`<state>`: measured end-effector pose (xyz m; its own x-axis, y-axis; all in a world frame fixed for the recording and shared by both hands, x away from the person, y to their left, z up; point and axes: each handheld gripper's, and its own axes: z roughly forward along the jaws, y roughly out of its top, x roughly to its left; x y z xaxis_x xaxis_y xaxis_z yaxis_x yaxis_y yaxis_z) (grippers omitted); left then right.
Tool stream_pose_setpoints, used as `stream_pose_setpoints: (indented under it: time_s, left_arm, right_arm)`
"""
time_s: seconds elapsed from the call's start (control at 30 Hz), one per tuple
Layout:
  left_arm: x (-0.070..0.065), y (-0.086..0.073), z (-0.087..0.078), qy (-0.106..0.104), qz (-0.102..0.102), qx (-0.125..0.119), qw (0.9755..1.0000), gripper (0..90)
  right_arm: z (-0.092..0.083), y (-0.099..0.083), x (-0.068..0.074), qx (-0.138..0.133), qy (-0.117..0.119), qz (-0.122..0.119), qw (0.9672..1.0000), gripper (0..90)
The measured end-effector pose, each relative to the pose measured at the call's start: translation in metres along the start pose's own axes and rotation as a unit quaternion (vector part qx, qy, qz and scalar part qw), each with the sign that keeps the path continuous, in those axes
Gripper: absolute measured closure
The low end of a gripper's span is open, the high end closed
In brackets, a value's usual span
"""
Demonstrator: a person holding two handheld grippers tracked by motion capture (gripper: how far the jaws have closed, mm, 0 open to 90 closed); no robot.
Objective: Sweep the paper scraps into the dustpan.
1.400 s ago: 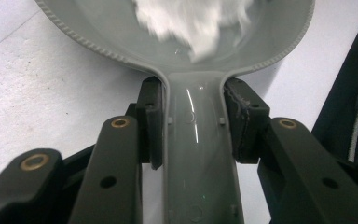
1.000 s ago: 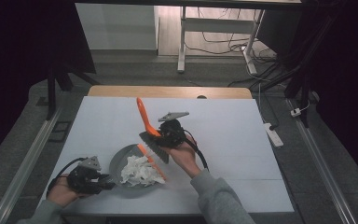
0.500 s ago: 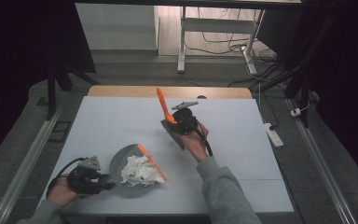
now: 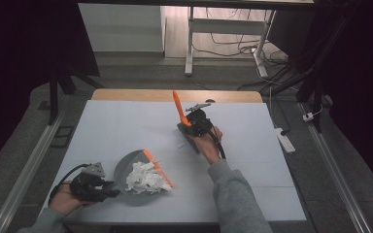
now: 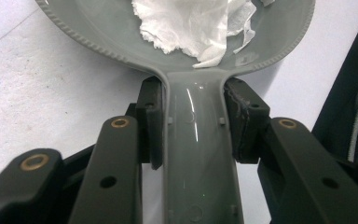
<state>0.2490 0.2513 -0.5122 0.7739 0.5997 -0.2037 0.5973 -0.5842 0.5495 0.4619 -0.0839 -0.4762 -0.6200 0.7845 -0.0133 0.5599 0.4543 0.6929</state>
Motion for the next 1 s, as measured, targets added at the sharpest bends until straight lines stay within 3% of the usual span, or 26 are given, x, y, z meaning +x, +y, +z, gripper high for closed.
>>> stream_pose_setpoints:
  time_s: [0.27, 0.7, 0.9, 1.0]
  left_arm:
    - [0.000, 0.000, 0.000, 0.001, 0.000, 0.001, 1.0000, 62.0]
    - [0.000, 0.001, 0.001, 0.003, -0.002, 0.002, 1.0000, 61.9]
    - [0.000, 0.001, 0.001, 0.002, -0.002, 0.001, 1.0000, 62.0]
    - [0.000, 0.001, 0.001, 0.001, -0.002, 0.001, 1.0000, 62.0]
  right_arm:
    - [0.008, 0.003, 0.009, 0.016, 0.008, -0.010, 0.9998, 70.5]
    - [0.010, 0.002, 0.056, 0.029, 0.054, -0.062, 0.9962, 70.5]
    - [0.006, -0.003, 0.080, 0.029, 0.085, -0.081, 0.9927, 70.5]
    - [0.005, -0.004, 0.088, 0.025, 0.111, -0.077, 0.9905, 70.5]
